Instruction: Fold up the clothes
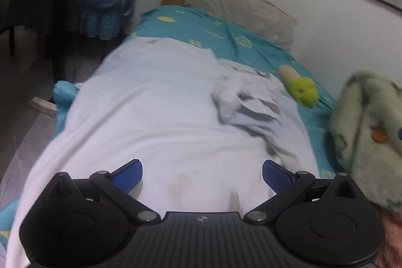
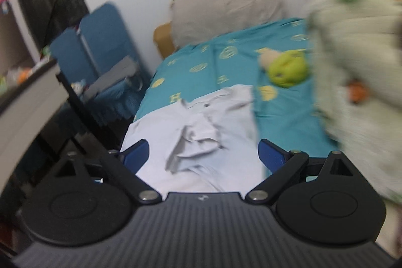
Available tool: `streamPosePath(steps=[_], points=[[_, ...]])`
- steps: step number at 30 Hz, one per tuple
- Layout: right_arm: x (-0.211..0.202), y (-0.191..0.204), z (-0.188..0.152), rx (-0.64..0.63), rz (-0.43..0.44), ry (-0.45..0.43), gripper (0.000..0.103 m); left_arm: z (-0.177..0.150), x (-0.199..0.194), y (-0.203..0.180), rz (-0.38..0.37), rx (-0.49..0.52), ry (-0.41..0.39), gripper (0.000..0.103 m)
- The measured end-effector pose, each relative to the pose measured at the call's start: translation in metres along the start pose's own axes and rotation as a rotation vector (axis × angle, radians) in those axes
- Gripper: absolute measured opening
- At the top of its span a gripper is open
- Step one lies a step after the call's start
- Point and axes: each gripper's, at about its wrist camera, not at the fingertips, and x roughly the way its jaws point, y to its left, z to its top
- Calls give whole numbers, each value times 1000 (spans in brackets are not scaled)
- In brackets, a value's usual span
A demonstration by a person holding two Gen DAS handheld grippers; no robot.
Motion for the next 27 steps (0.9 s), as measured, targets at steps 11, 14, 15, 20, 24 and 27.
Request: streamPosePath(steps=[11, 14, 15, 20, 24, 27], points=[[-34, -76, -8, 229, -33, -44, 95, -65, -11, -101, -321, -17, 302, 83], [-39, -97, -11, 290, -41, -55, 95, -90, -3, -134, -332, 52, 364, 79], [-40, -104, -12, 311, -44, -59, 95, -98, 1, -143, -314, 85, 379, 76], [-32, -118, -16, 359, -42, -38, 95, -126, 12, -170, -159, 258, 376, 28], [-26, -123, -16, 392, -26, -27, 95, -107, 1, -160, -219, 171, 381, 3], [-22, -122, -18, 397, -20, -9, 95, -80, -11, -122, -328, -78, 409, 3]])
